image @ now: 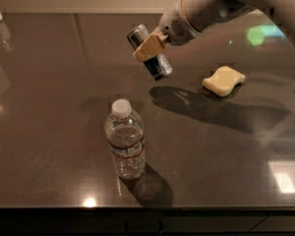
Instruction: Place redbull can upright
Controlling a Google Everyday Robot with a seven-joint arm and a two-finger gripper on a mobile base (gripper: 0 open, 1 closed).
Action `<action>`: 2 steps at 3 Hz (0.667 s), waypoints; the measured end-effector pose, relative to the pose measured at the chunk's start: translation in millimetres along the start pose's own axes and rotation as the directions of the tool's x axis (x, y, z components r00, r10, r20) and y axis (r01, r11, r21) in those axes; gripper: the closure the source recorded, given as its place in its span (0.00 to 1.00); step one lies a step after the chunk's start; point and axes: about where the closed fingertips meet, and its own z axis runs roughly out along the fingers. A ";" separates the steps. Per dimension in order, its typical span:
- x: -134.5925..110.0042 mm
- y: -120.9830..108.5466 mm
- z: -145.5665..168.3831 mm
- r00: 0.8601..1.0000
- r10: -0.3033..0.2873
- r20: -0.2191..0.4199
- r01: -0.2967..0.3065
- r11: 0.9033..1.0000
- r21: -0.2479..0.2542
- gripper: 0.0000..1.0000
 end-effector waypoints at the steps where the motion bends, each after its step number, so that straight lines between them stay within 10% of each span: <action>1: -4.5 6.0 -4.0 0.987 -0.014 0.160 0.015 1.000 -0.004 1.00; 2: -4.4 6.5 -9.3 0.955 -0.002 0.297 0.005 1.000 -0.011 1.00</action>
Offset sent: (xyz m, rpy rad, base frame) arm -0.0098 -0.0140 0.0161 0.4332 -0.1920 -0.0111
